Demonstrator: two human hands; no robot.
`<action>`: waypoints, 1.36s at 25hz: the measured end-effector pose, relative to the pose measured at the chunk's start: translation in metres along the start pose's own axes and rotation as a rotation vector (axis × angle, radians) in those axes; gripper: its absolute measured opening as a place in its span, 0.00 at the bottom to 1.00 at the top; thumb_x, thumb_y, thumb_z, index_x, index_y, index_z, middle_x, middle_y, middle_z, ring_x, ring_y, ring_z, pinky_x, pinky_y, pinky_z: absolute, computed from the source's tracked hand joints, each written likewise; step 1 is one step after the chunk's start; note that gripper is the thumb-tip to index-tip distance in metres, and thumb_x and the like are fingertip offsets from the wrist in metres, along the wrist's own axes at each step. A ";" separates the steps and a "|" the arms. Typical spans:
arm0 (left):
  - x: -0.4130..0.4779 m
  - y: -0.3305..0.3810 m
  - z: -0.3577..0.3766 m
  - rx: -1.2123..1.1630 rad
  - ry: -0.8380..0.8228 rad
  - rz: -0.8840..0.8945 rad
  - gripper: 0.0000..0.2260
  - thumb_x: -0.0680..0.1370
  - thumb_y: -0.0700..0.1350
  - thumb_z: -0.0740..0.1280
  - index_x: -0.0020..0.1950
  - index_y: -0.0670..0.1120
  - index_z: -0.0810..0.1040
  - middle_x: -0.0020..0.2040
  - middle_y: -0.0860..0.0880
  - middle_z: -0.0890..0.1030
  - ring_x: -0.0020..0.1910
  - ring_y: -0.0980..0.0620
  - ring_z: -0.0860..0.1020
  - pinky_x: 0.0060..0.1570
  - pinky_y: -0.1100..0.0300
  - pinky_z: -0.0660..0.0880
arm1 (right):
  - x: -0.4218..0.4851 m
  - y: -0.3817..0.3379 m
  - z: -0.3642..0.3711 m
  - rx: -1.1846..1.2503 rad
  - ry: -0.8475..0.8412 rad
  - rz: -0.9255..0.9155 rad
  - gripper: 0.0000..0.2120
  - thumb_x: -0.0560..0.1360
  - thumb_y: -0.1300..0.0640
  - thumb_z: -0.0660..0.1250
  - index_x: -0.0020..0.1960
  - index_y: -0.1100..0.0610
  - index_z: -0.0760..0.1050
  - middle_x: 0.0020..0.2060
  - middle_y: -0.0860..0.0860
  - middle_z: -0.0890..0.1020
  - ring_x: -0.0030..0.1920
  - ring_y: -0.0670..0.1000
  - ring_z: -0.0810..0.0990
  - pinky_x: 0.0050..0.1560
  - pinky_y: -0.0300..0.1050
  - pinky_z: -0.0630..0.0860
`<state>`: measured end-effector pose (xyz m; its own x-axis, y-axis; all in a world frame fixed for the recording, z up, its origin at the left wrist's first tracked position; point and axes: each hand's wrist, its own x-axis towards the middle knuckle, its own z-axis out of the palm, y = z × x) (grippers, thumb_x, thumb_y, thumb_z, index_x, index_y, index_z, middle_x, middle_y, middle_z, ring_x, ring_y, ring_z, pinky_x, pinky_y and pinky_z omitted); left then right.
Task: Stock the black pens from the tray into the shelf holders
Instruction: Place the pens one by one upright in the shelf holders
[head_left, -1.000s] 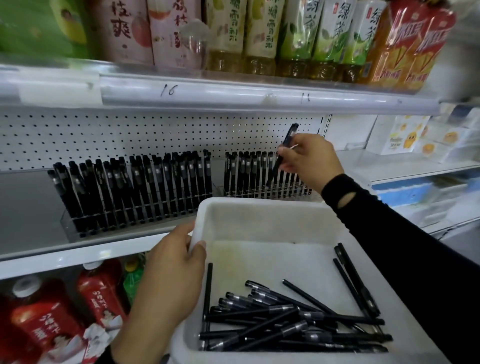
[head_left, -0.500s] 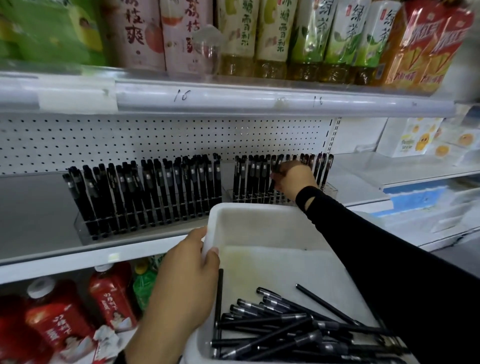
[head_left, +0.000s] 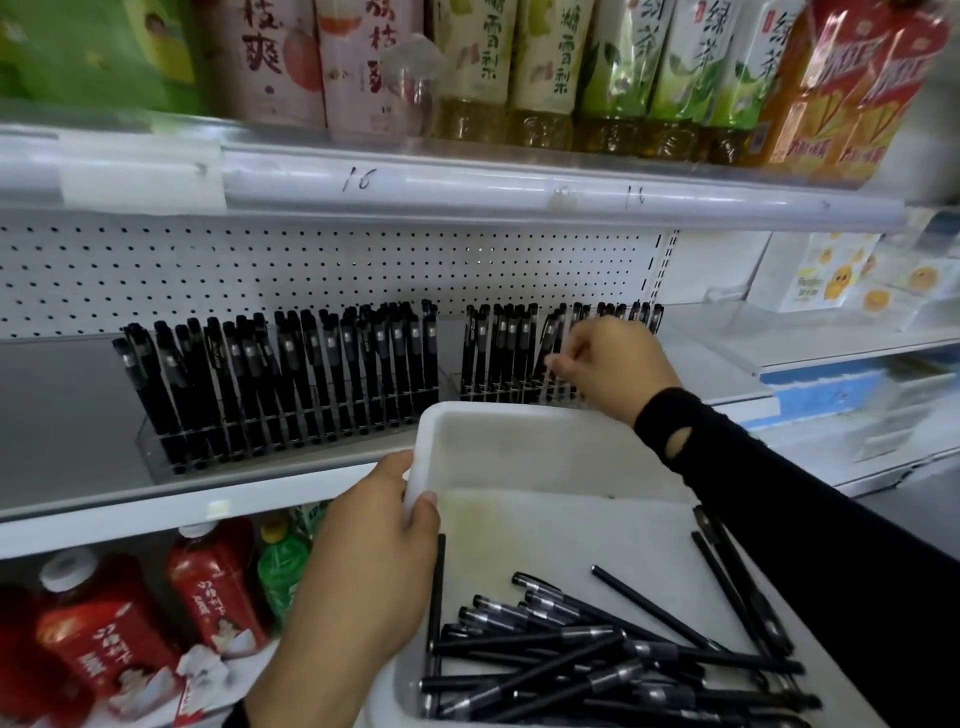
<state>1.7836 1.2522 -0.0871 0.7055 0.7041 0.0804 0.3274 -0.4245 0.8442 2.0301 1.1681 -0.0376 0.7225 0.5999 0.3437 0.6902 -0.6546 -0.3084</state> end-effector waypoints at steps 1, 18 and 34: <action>0.000 0.000 0.000 0.003 -0.002 0.001 0.12 0.82 0.46 0.61 0.60 0.63 0.73 0.45 0.61 0.82 0.43 0.62 0.80 0.42 0.63 0.76 | -0.020 -0.006 -0.011 -0.057 -0.057 -0.068 0.14 0.77 0.45 0.68 0.38 0.53 0.79 0.33 0.47 0.82 0.35 0.46 0.78 0.36 0.38 0.67; -0.003 0.002 0.000 0.036 0.008 0.006 0.14 0.82 0.47 0.61 0.66 0.59 0.73 0.46 0.59 0.82 0.43 0.60 0.80 0.43 0.60 0.76 | -0.097 -0.018 -0.016 0.307 -0.883 0.169 0.13 0.81 0.60 0.56 0.49 0.59 0.80 0.39 0.56 0.87 0.38 0.54 0.87 0.41 0.44 0.83; -0.002 0.001 -0.001 0.029 0.015 0.013 0.12 0.82 0.46 0.62 0.58 0.63 0.74 0.42 0.57 0.82 0.39 0.61 0.79 0.40 0.62 0.75 | -0.101 -0.056 0.050 -0.089 -0.699 -0.232 0.17 0.74 0.55 0.72 0.61 0.59 0.76 0.49 0.55 0.82 0.49 0.56 0.81 0.52 0.51 0.81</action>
<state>1.7819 1.2504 -0.0857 0.7004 0.7068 0.0996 0.3364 -0.4499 0.8273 1.9202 1.1672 -0.0989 0.4357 0.8609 -0.2627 0.8438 -0.4923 -0.2137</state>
